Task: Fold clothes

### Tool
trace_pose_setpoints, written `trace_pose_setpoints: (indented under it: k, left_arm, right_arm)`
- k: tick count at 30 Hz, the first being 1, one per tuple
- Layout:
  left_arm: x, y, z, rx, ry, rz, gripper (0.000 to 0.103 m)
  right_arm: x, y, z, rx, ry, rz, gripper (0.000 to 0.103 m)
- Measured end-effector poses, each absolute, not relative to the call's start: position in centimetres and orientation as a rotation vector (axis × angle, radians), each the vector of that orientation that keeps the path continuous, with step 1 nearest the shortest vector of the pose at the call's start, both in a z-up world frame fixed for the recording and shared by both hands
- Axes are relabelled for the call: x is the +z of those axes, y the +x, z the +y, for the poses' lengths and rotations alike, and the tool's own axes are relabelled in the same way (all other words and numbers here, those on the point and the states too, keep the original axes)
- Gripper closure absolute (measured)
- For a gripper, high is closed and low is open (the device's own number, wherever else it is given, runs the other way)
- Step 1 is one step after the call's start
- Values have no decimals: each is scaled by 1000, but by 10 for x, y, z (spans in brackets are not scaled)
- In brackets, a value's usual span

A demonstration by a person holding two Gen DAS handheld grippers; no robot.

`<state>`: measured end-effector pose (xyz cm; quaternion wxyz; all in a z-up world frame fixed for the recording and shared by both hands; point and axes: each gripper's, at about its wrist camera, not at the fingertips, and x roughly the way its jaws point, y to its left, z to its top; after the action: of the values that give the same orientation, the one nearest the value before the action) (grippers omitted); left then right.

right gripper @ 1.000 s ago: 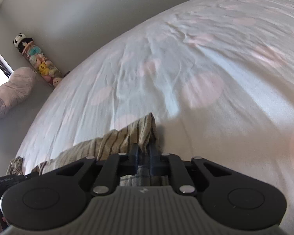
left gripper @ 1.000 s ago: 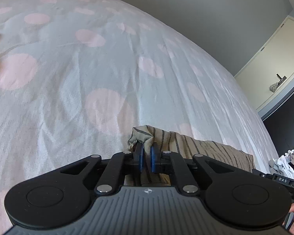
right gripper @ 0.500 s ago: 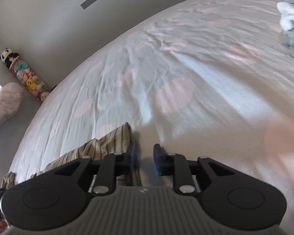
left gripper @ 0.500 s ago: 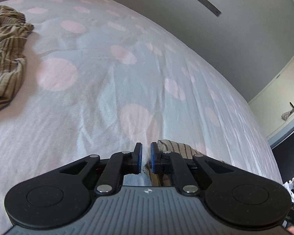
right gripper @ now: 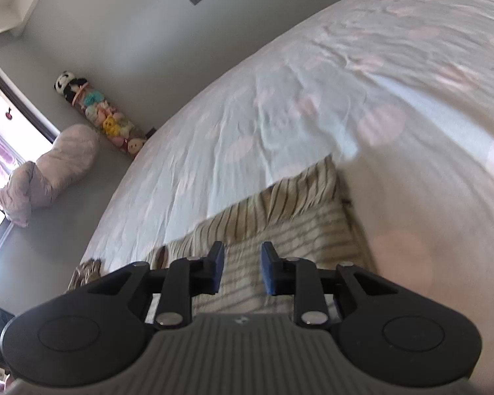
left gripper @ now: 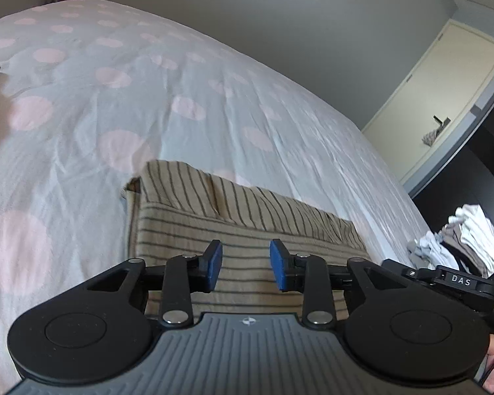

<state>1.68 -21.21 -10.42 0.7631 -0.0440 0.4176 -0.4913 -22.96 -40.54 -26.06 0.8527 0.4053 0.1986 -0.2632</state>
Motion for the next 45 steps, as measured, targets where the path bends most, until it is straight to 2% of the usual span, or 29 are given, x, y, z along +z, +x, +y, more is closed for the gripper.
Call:
trace_pose_setpoints:
  k: [1, 2, 7, 15, 39, 45]
  left_arm:
    - [-106, 7, -215, -1073, -70, 915, 58]
    - [-108, -4, -218, -1081, -40, 922, 56]
    - [-122, -36, -223, -1075, 78, 984, 56]
    - [-138, -43, -228, -983, 218, 1103, 59]
    - [-137, -60, -227, -998, 360, 1156, 61]
    - [-134, -57, -222, -1009, 317, 1151, 60]
  right_arm:
    - [-262, -225, -395, -557, 845, 454, 75]
    - [-262, -220, -384, -566, 821, 485, 75]
    - [-261, -198, -341, -574, 678, 634, 75]
    - [-283, -174, -309, -562, 511, 893, 75]
    - [-287, -173, -302, -493, 462, 1012, 76]
    - [-282, -178, -294, -477, 405, 946, 78]
